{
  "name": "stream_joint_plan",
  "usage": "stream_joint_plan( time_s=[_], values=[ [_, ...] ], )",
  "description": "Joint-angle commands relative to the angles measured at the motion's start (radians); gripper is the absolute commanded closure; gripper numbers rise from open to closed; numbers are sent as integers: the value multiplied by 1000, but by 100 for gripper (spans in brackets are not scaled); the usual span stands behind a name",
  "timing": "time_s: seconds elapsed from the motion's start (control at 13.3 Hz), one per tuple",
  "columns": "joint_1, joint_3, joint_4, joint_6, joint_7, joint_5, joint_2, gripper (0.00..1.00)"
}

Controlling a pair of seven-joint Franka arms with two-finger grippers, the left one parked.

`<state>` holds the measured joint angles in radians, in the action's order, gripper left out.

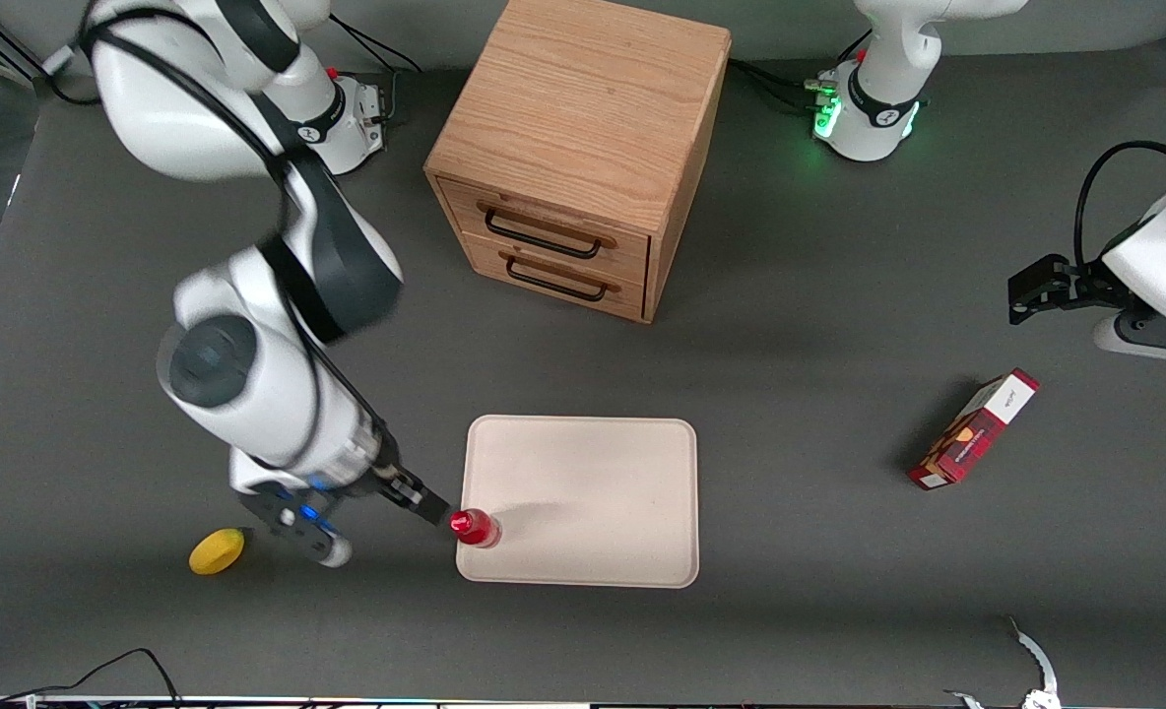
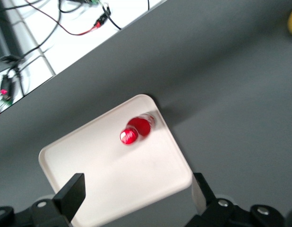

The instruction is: Place coke bottle on tray

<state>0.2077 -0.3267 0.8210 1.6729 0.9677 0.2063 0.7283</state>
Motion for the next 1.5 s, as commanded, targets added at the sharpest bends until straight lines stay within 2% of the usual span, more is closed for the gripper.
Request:
stream_joint_plan(
  time_s=[0.0, 0.15, 0.38, 0.53, 0.67, 0.97, 1.43],
  values=[
    [-102, -35, 258, -129, -183, -16, -309, 0],
    [-163, 3, 413, -194, -326, -125, -490, 0],
    [-160, 179, 669, -196, -545, -217, -728, 0],
    [-160, 254, 803, -184, -650, -220, -817, 0],
    [-160, 313, 935, -110, -719, -222, -878, 0],
    [-160, 350, 1138, 50, -767, -222, -961, 0],
    [-157, 356, 1066, -18, -754, -249, -940, 0]
  ],
)
